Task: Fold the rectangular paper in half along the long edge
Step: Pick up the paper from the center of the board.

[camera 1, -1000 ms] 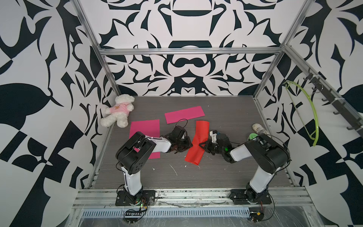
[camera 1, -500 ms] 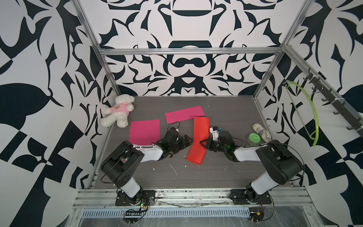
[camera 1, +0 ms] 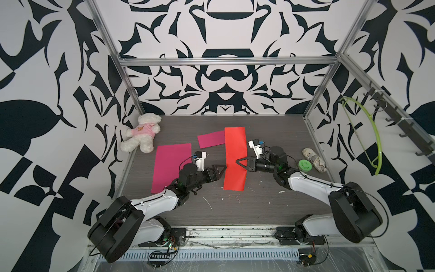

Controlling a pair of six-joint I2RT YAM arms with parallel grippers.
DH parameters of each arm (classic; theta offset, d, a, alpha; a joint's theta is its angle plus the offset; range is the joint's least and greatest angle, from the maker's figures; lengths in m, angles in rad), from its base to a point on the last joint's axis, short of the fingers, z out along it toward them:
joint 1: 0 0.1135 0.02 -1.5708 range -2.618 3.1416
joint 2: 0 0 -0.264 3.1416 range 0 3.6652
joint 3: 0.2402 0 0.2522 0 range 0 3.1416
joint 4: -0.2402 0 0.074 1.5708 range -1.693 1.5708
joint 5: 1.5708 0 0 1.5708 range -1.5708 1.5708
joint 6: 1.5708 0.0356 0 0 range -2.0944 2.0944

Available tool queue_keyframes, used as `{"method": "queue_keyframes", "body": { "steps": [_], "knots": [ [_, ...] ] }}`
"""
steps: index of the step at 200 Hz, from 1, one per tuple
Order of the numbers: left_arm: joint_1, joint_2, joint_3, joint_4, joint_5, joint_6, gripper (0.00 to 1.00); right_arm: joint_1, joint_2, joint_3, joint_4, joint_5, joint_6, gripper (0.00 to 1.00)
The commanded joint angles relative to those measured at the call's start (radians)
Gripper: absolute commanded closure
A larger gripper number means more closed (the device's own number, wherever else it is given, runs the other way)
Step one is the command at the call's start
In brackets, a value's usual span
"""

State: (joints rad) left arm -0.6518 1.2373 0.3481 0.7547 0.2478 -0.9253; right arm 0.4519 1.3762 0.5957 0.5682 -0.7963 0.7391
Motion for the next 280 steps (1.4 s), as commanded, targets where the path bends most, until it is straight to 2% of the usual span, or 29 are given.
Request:
{"method": "queue_keyframes", "body": {
  "steps": [1, 30, 54, 86, 90, 130, 163, 172, 201, 242, 280],
  "knots": [
    [0.018, 0.021, -0.027, 0.238, 0.117, -0.011, 0.01, -0.005, -0.020, 0.047, 0.122, -0.137, 0.033, 1.00],
    [0.021, 0.071, 0.001, 0.317, 0.199, -0.021, 0.01, -0.004, -0.032, 0.068, 0.133, -0.182, 0.040, 1.00],
    [0.026, 0.102, 0.009, 0.382, 0.207, -0.035, 0.03, -0.005, -0.040, 0.074, 0.133, -0.198, 0.040, 1.00],
    [0.032, 0.158, 0.035, 0.508, 0.252, -0.085, 0.14, -0.005, -0.041, 0.077, 0.152, -0.205, 0.057, 1.00],
    [0.031, 0.167, 0.039, 0.523, 0.258, -0.092, 0.19, -0.005, -0.042, 0.077, 0.156, -0.208, 0.060, 1.00],
    [0.032, 0.230, 0.072, 0.607, 0.298, -0.140, 0.45, -0.005, -0.041, 0.088, 0.165, -0.215, 0.071, 1.00],
    [0.032, 0.250, 0.081, 0.636, 0.304, -0.148, 0.58, -0.004, -0.043, 0.087, 0.165, -0.218, 0.074, 1.00],
    [0.034, 0.268, 0.076, 0.683, 0.303, -0.167, 0.61, -0.004, -0.043, 0.087, 0.165, -0.219, 0.076, 1.00],
    [0.038, 0.316, 0.105, 0.683, 0.338, -0.199, 0.66, -0.004, -0.049, 0.090, 0.169, -0.221, 0.081, 1.00],
    [0.038, 0.317, 0.118, 0.683, 0.347, -0.201, 0.71, -0.003, -0.049, 0.090, 0.170, -0.218, 0.086, 1.00],
    [0.038, 0.322, 0.122, 0.683, 0.353, -0.204, 0.80, -0.004, -0.042, 0.094, 0.191, -0.213, 0.102, 1.00]
  ]
}}
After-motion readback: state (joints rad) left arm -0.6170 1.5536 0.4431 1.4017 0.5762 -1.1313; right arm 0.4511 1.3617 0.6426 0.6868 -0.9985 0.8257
